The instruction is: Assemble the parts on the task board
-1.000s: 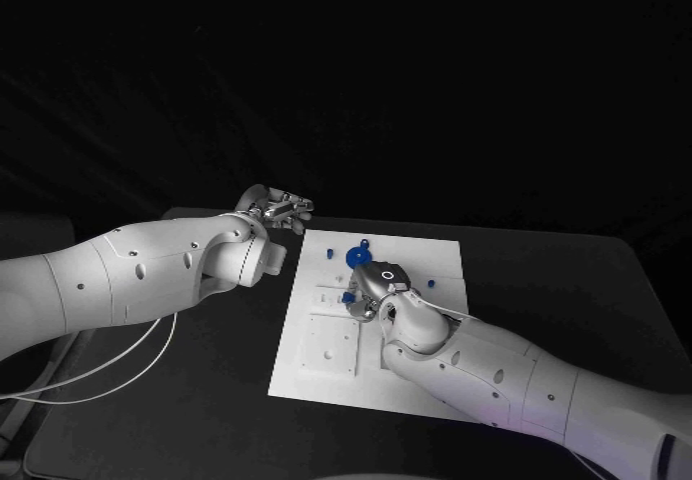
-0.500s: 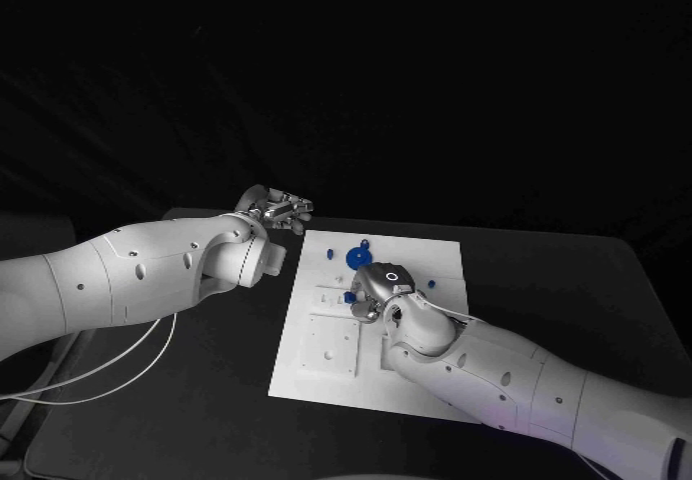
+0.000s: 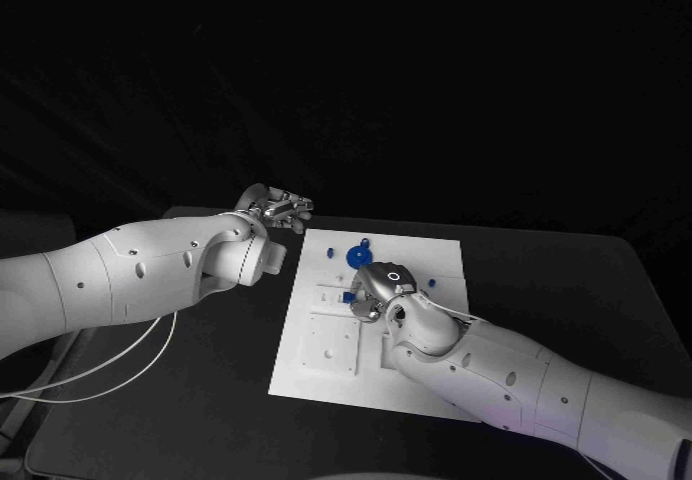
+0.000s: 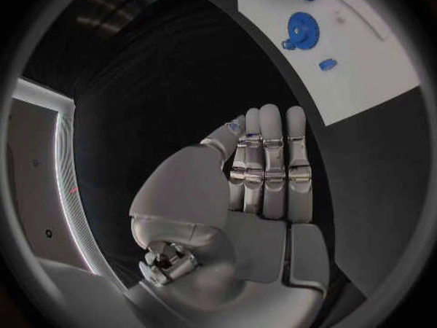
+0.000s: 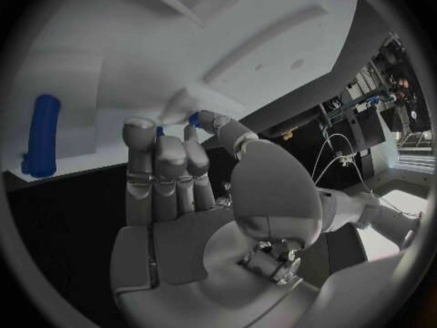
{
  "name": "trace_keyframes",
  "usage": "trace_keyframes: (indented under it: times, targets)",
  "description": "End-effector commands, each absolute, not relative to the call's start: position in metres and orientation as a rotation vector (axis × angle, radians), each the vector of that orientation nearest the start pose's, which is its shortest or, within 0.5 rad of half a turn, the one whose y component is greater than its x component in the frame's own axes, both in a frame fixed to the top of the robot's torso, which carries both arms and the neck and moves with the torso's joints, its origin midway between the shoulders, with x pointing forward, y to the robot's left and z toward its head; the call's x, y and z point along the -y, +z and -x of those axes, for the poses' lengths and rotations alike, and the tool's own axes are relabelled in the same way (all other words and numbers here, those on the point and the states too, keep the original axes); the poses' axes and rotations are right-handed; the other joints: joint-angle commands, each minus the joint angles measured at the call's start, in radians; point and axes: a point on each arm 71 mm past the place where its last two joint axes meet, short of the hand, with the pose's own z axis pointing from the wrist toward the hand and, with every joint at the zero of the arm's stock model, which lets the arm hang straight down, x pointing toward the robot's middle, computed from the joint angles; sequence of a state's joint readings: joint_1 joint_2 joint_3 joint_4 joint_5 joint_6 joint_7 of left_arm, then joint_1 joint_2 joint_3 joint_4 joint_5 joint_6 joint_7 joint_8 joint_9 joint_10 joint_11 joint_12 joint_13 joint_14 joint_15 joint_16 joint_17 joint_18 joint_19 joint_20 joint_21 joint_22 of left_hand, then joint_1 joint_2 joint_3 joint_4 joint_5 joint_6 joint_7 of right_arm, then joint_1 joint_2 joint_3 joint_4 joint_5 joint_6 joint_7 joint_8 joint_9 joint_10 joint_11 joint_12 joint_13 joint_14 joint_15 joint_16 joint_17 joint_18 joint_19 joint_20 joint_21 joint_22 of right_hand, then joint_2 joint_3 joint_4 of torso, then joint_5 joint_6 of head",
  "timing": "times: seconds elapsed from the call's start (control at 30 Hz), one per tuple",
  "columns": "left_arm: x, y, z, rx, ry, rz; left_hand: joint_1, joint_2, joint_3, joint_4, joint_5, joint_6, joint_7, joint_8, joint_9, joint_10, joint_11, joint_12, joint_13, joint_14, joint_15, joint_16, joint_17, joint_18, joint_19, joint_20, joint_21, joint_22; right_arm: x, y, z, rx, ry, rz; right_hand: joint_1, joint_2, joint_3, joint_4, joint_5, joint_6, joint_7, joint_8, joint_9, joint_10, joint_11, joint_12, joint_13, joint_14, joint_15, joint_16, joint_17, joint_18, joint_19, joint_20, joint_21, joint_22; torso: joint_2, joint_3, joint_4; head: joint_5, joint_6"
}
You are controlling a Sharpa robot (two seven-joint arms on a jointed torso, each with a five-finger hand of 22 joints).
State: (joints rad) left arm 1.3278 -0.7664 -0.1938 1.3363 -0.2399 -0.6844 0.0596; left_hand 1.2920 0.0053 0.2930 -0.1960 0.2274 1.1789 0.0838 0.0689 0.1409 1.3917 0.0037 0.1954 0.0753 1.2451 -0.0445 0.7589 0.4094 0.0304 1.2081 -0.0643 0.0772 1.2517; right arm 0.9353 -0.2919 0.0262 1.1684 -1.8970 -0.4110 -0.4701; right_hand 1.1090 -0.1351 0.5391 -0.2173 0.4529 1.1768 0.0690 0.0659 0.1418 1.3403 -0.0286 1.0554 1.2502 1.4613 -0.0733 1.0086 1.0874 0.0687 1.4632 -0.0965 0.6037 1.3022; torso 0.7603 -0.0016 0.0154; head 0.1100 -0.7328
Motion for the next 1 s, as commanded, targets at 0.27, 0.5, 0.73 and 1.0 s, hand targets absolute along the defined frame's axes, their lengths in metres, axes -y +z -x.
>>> trace_keyframes:
  times: [0.27,0.5,0.73,1.0]
  targets:
    - [-0.254,-0.188,-0.530,-1.451,-0.849,1.073,0.001,-0.008,0.003,0.002,-0.002,-0.006,0.002,0.003,-0.001,-0.006,0.002,-0.004,-0.002,-0.003,0.002,-0.005,0.000,0.008,0.000,0.000,-0.004,0.000,0.020,-0.291,-0.465,-1.627,0.511,0.218,0.014,-0.038,-0.087,0.032,-0.031,-0.064,0.016,-0.003,-0.038,-0.018,0.014,-0.019,-0.013,-0.005,0.005,-0.016,-0.009,0.002,0.050,0.005,-0.024,-0.009,0.000,-0.0006,0.0004,0.000,-0.001]
    - [-0.255,-0.188,-0.530,-1.450,-0.847,1.074,0.001,-0.008,0.003,0.002,-0.002,-0.006,0.002,0.003,-0.001,-0.006,0.002,-0.004,-0.002,-0.003,0.002,-0.005,0.000,0.008,0.000,0.000,-0.004,0.000,0.028,-0.289,-0.464,-1.618,0.514,0.214,0.048,-0.052,-0.145,0.013,-0.013,-0.139,0.037,-0.003,-0.072,-0.035,0.024,-0.037,-0.031,-0.009,0.012,-0.027,-0.012,0.013,0.048,0.012,-0.047,-0.015,-0.001,-0.0014,-0.0005,0.002,-0.004]
    - [-0.257,-0.188,-0.530,-1.448,-0.844,1.075,0.001,-0.008,0.003,0.002,-0.002,-0.006,0.002,0.003,-0.001,-0.006,0.002,-0.004,-0.002,-0.003,0.002,-0.005,0.000,0.008,0.000,0.000,-0.004,0.000,0.035,-0.286,-0.461,-1.612,0.522,0.214,0.056,-0.056,-0.160,0.008,-0.008,-0.152,0.039,-0.003,-0.072,-0.039,0.025,-0.042,-0.038,-0.011,0.013,-0.031,-0.013,0.016,0.048,0.014,-0.054,-0.015,0.000,0.0000,-0.0008,0.004,-0.006]
    - [-0.257,-0.188,-0.530,-1.449,-0.844,1.075,0.001,-0.009,0.003,0.001,-0.003,-0.007,0.002,0.003,-0.002,-0.007,0.002,-0.004,-0.002,-0.003,0.002,-0.005,0.000,0.008,0.000,0.000,-0.004,0.004,0.035,-0.286,-0.460,-1.616,0.529,0.219,0.059,-0.054,-0.162,0.007,-0.014,-0.146,0.038,-0.003,-0.072,-0.039,0.025,-0.039,-0.039,-0.010,0.013,-0.030,-0.011,0.015,0.048,0.014,-0.052,-0.013,0.000,-0.0002,0.0002,0.004,-0.006]
